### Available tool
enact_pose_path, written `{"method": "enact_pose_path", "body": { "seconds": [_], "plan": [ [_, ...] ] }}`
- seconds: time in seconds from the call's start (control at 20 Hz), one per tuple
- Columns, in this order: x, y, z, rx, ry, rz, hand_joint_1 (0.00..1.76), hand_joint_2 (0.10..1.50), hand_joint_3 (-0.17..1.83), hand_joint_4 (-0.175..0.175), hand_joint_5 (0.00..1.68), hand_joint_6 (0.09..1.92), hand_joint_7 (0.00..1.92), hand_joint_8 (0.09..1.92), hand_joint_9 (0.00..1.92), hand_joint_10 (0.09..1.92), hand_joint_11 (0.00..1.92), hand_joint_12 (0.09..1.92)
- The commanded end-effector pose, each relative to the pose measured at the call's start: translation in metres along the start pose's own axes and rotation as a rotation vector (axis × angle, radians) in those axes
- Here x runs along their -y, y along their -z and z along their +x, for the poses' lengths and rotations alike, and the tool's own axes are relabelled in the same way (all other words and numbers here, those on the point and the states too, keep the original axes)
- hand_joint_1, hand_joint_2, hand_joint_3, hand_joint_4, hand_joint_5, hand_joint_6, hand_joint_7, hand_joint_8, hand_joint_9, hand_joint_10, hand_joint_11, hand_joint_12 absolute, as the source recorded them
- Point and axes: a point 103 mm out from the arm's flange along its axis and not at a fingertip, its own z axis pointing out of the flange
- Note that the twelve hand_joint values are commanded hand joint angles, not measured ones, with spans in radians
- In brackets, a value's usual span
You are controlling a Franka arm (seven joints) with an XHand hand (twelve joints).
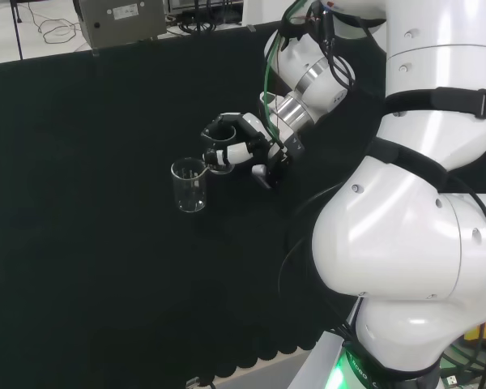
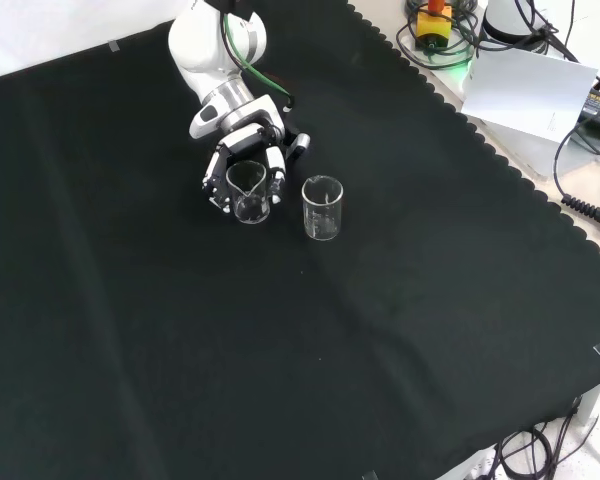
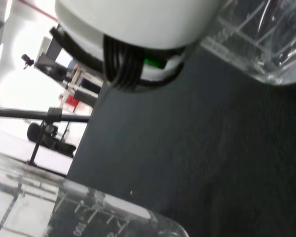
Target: Pick up the beaker on the right.
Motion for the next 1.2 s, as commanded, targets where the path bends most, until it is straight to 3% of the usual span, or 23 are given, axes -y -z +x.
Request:
{"method": "enact_pose_path", "body": {
  "seconds": [0.05, 0.15, 0.25, 0.45, 0.6, 0.75, 0.95, 1.2],
  "plan": [
    [0.002, 0.023, 0.006, 0.076, -0.044, -0.138, 1.42, 0.61, 0.76, -0.161, 1.06, 0.96, 1.18, 0.86, 1.36, 0.68, 1.02, 0.89],
    [-0.001, 0.034, 0.013, 0.114, -0.011, -0.134, 1.47, 0.61, 0.73, -0.172, 1.10, 0.91, 1.23, 0.81, 1.41, 0.64, 1.06, 0.84],
    [-0.003, 0.042, 0.021, 0.151, 0.015, -0.134, 1.52, 0.64, 0.61, -0.175, 1.16, 0.80, 1.28, 0.71, 1.48, 0.47, 1.10, 0.76],
    [-0.005, 0.067, 0.041, 0.238, 0.078, -0.107, 1.54, 0.63, 0.58, -0.175, 1.24, 0.66, 1.35, 0.59, 1.60, 0.21, 1.14, 0.71],
    [-0.001, 0.077, 0.058, 0.330, 0.100, -0.037, 1.54, 0.63, 0.58, -0.175, 1.26, 0.64, 1.36, 0.56, 1.64, 0.13, 1.15, 0.70],
    [0.007, 0.085, 0.065, 0.378, 0.084, -0.006, 1.54, 0.61, 0.60, -0.175, 1.27, 0.60, 1.38, 0.53, 1.66, 0.13, 1.18, 0.65],
    [0.029, 0.097, 0.076, 0.434, 0.051, 0.057, 1.46, 0.45, 0.88, -0.175, 1.33, 0.53, 1.45, 0.44, 1.70, 0.17, 1.24, 0.66],
    [0.048, 0.107, 0.088, 0.508, 0.016, 0.126, 1.46, 0.42, 0.92, -0.175, 1.34, 0.53, 1.46, 0.43, 1.70, 0.19, 1.25, 0.66]
  ]
}}
